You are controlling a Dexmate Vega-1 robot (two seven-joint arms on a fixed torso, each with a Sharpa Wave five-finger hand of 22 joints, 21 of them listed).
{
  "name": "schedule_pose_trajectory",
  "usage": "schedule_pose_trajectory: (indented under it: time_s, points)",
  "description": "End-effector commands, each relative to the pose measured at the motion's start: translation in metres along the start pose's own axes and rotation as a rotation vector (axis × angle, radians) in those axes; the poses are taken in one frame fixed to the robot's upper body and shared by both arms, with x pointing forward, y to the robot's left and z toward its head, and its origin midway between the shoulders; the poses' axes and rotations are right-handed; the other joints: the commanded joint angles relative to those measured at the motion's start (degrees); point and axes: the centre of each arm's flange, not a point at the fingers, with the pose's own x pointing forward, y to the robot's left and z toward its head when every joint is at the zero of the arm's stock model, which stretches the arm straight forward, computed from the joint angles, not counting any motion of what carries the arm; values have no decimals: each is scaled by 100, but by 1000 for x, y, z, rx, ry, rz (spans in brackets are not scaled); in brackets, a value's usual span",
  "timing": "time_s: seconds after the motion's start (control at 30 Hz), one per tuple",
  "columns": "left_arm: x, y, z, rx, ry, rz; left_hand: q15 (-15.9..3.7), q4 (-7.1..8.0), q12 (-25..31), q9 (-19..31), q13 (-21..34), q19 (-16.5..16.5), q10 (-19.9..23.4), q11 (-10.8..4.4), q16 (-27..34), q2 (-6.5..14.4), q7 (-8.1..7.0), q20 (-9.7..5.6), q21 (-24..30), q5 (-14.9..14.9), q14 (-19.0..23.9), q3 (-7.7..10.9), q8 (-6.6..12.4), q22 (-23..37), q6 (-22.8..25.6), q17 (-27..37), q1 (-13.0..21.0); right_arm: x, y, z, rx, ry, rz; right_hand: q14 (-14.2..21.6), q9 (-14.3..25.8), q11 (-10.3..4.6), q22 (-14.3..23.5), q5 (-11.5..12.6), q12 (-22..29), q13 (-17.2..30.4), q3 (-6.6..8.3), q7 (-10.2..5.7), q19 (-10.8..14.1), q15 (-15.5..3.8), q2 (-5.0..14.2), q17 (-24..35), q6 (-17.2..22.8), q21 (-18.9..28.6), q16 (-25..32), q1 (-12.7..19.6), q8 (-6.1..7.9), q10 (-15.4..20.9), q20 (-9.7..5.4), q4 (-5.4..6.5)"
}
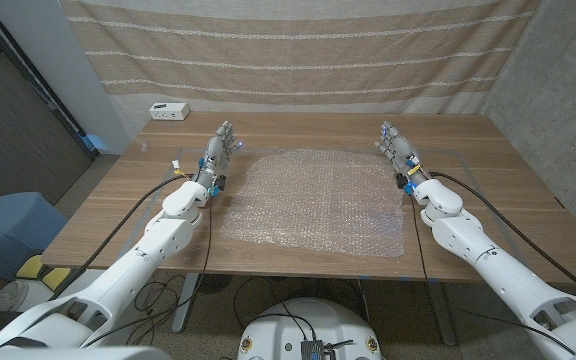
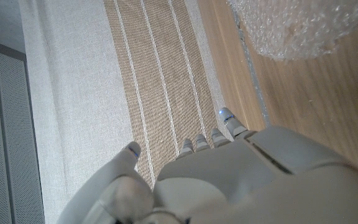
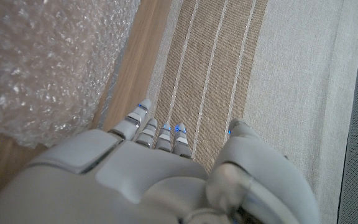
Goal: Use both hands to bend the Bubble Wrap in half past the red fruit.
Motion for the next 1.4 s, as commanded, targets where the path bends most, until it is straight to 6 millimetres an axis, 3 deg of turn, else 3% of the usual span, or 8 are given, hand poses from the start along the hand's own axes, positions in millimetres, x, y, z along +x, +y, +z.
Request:
schedule_pose_trajectory:
  time_s: [0.03, 0.1, 0.17, 0.4, 0.67, 0.87, 1.3, 1.4]
  points:
    - [4, -2, 4, 67, -13, 7, -6, -60, 74, 34, 29, -826, -629, 42, 57, 470, -54, 112, 5, 24, -710, 87, 95, 29, -524, -2, 54, -8, -2, 0, -15, 2, -23, 193, 28, 132, 16, -8, 69, 10, 83, 14, 188, 150, -22, 10, 187, 61, 63, 251, 56, 222, 149, -239]
    - [5, -2, 6, 97, -9, 9, 30, -120, 93, 38, 31, -769, -535, 89, 52, 469, -64, 230, -28, 15, -643, 141, 123, 30, -353, -13, 128, -10, -2, 0, -22, 6, -27, 301, 32, 182, 20, -34, 74, 14, 131, 25, 249, 283, -27, 17, 259, 69, 81, 347, 62, 306, 251, -344]
    - [5, -2, 9, 134, 3, 25, 330, -179, 92, 47, 39, -931, -449, 93, 20, 459, -122, 544, -181, -43, -626, 230, 94, 44, -252, -6, 233, -13, -1, 0, -29, 15, -30, 404, 36, 227, 26, -75, 78, 18, 178, 25, 329, 417, -14, 30, 310, 82, 96, 412, 57, 396, 394, -423]
    - [13, -5, 14, 213, 24, 1, 496, -260, 134, 54, 44, -906, -234, 193, 35, 485, -110, 822, -258, -133, -502, 358, 131, 57, 12, -9, 375, -22, 3, 2, -98, 38, -32, 500, 39, 287, 31, -118, 79, 22, 242, 14, 396, 513, 33, 40, 401, 92, 108, 478, 70, 469, 486, -490]
    - [26, -12, 26, 344, 31, -38, 614, -541, 166, 57, 48, -956, 23, 184, 30, 439, -50, 1011, -408, -392, -407, 542, 168, 65, 399, -20, 687, -33, 4, 3, -143, 45, -46, 539, 41, 318, 33, -149, 84, 24, 284, -16, 420, 525, 51, 44, 490, 90, 106, 525, 87, 526, 503, -539]
    - [38, -19, 35, 447, 44, -99, 644, -684, 232, 62, 51, -963, 325, 174, 34, 431, -5, 1052, -482, -538, -321, 627, 180, 72, 632, -20, 841, -43, 7, 5, -178, 53, -57, 559, 42, 332, 34, -173, 83, 25, 311, -16, 434, 528, 60, 46, 524, 88, 103, 554, 87, 553, 503, -572]
    - [59, -37, 44, 619, 52, -213, 661, -757, 235, 64, 54, -921, 424, 152, 47, 404, -8, 1102, -510, -614, -240, 652, 165, 78, 727, -18, 905, -71, 10, 10, -238, 55, -96, 592, 45, 339, 36, -221, 80, 27, 350, -33, 470, 511, 70, 53, 571, 89, 99, 580, 82, 600, 491, -612]
    - [62, -42, 46, 655, 50, -239, 652, -812, 235, 65, 55, -905, 507, 72, 46, 367, -117, 1118, -540, -663, -199, 660, 166, 81, 836, -17, 943, -77, 12, 10, -238, 56, -110, 603, 46, 341, 36, -232, 79, 27, 355, -33, 476, 504, 70, 55, 579, 89, 100, 581, 81, 608, 491, -618]
